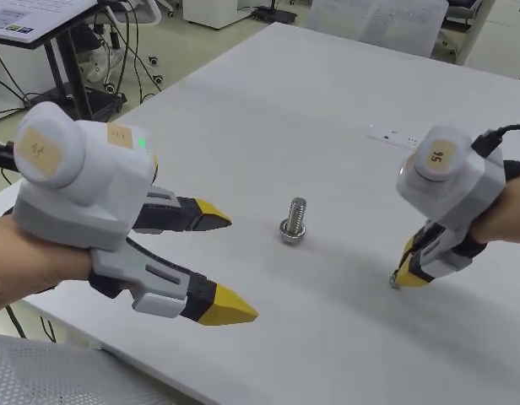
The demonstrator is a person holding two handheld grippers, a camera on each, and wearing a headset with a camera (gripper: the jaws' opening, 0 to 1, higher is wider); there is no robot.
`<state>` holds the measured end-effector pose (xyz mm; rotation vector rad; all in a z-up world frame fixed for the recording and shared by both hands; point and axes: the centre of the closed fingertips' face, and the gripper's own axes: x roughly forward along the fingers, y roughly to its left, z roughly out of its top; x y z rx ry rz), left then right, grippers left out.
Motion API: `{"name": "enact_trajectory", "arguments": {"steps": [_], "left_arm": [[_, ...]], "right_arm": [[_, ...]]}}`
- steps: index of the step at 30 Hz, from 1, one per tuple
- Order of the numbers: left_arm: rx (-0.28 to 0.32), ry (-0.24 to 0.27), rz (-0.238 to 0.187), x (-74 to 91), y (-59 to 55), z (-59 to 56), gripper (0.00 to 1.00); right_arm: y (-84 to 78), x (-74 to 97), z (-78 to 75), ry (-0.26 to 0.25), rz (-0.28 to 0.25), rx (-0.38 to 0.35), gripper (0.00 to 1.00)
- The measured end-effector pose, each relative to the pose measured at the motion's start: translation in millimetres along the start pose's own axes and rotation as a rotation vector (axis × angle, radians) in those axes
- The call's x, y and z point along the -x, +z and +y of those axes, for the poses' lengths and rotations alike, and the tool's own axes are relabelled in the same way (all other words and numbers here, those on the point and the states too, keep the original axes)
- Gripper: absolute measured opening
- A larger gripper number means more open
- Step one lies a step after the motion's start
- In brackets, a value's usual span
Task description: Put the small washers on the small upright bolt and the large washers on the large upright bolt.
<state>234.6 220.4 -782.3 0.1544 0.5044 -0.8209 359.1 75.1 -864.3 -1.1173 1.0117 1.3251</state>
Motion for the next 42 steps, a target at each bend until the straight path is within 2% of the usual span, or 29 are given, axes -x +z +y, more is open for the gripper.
{"name": "enact_trajectory", "arguments": {"steps": [32, 42], "left_arm": [[-0.001, -0.004, -0.001, -1.9, 0.3, 0.9, 0.68], [-0.002, -0.005, -0.001, -1.8, 0.7, 0.0, 0.68]], "right_arm": [[-4.7, -1.5, -1.3, 0.006, 0.005, 0.003, 0.15], [-3.9, 0.7, 0.0, 0.004, -0.007, 0.002, 0.19]]}}
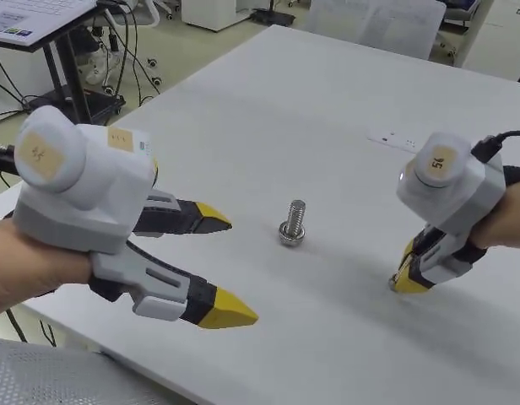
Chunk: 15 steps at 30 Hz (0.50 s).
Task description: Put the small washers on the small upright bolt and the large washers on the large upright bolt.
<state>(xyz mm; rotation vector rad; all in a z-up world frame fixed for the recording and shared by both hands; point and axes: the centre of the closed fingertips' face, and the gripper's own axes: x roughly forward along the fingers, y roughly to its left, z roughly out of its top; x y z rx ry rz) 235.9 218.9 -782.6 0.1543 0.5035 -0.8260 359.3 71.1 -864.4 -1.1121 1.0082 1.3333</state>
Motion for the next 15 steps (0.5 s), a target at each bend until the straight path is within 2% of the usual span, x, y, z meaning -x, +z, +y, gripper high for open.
{"name": "enact_trajectory", "arguments": {"steps": [10, 15], "left_arm": [[-0.003, -0.001, -0.001, 1.0, 1.0, -0.7, 0.68], [-0.003, -0.002, -0.001, 0.9, 1.0, -1.1, 0.68]], "right_arm": [[2.5, 5.7, 1.3, -0.017, -0.040, -0.019, 0.34], [2.2, 7.7, 7.0, -0.020, -0.068, -0.034, 0.39]]}}
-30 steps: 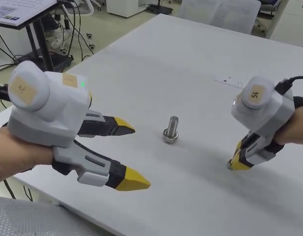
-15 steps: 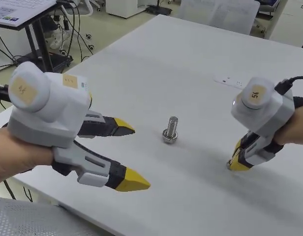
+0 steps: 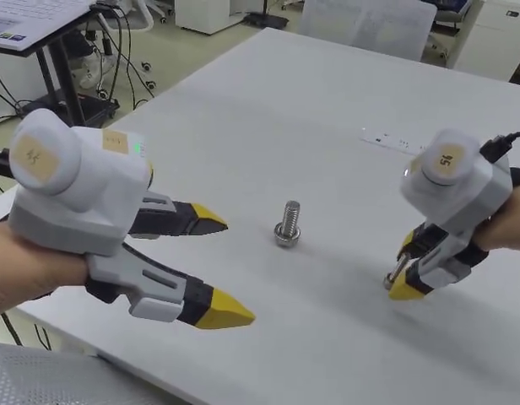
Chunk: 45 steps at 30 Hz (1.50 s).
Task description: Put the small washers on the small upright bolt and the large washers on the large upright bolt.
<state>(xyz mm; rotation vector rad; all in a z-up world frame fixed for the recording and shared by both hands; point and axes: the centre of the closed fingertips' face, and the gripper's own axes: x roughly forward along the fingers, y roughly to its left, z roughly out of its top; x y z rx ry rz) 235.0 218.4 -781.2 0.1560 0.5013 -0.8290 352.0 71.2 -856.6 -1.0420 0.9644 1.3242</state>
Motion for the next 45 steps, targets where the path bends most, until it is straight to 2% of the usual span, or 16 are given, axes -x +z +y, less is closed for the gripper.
{"name": "enact_trajectory", "arguments": {"steps": [13, 16, 28, 31, 40, 45], "left_arm": [[0.002, -0.006, -0.007, 1.1, 1.0, -1.8, 0.68], [0.004, -0.008, -0.005, 1.9, 0.4, -2.3, 0.68], [0.013, -0.010, -0.006, 4.8, -0.8, -4.8, 0.68], [0.016, -0.008, -0.006, 5.6, -1.3, -5.3, 0.68], [0.027, -0.003, -0.012, 8.0, -1.2, -8.1, 0.69], [0.028, -0.007, -0.012, 9.4, -1.4, -11.5, 0.69]], "right_arm": [[0.8, 12.1, 8.6, -0.066, -0.107, -0.080, 0.51], [4.6, 17.8, 14.7, -0.076, -0.148, -0.099, 0.51], [1.6, 30.9, 27.9, -0.113, -0.220, -0.152, 0.52], [3.8, 36.2, 33.8, -0.115, -0.258, -0.178, 0.53], [4.9, 53.4, 64.7, -0.137, -0.368, -0.225, 0.54], [5.6, 59.1, 78.7, -0.159, -0.411, -0.235, 0.56]]}}
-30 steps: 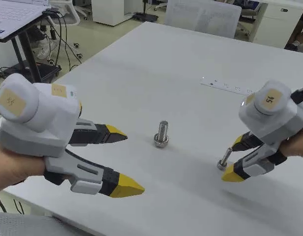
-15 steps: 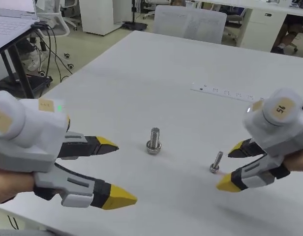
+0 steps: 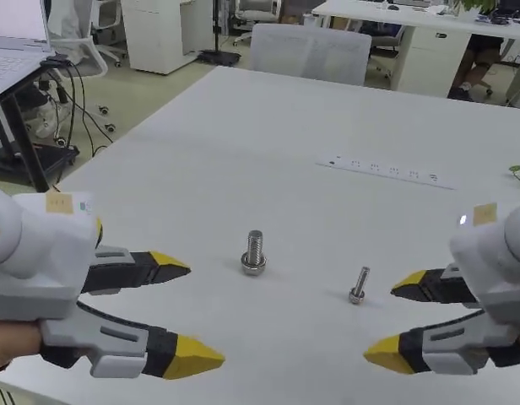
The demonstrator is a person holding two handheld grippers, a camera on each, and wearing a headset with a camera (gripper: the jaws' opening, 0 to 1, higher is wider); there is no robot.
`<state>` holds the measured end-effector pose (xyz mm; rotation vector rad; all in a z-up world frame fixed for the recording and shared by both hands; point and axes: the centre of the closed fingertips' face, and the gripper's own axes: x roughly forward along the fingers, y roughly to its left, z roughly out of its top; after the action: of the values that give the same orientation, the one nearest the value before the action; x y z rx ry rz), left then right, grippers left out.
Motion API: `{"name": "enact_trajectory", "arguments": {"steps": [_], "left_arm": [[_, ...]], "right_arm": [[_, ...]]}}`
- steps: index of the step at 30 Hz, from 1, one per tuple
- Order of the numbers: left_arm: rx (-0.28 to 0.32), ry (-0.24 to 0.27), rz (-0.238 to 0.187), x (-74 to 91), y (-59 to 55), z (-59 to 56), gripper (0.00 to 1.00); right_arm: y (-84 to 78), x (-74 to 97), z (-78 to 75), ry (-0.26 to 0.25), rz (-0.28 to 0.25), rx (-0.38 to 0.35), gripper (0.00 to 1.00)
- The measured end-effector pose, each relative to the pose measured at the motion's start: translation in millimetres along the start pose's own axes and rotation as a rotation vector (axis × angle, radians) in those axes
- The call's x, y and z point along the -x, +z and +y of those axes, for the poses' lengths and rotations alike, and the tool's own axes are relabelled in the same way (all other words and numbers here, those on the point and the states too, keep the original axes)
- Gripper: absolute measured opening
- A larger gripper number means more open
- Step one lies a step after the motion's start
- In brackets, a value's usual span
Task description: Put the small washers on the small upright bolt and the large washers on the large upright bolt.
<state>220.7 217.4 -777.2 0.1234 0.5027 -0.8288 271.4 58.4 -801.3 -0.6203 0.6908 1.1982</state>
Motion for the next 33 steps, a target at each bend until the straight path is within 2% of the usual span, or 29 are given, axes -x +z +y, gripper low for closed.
{"name": "enact_trajectory", "arguments": {"steps": [9, 12, 16, 20, 26, 33], "left_arm": [[0.005, -0.007, -0.001, 3.1, -1.1, -7.7, 0.69], [0.008, -0.004, -0.007, 4.3, 0.1, -8.9, 0.69], [0.008, -0.004, -0.010, 4.5, 1.3, -10.7, 0.69], [0.014, -0.003, -0.011, 4.7, 0.7, -11.5, 0.70], [0.021, -0.002, -0.004, 5.2, -1.5, -12.4, 0.71], [0.034, -0.003, 0.012, 4.3, -5.5, -13.1, 0.74]], "right_arm": [[3.7, 4.4, 21.5, -0.025, -0.088, -0.044, 0.60], [-1.6, 3.3, 27.2, -0.023, -0.084, -0.053, 0.65], [-9.6, 5.4, 29.5, -0.026, -0.075, -0.068, 0.66], [-9.6, 7.3, 32.3, -0.049, -0.087, -0.074, 0.72], [-10.7, 5.6, 41.0, -0.052, -0.099, -0.088, 0.74], [-14.4, 10.1, 41.8, -0.068, -0.102, -0.103, 0.75]]}}
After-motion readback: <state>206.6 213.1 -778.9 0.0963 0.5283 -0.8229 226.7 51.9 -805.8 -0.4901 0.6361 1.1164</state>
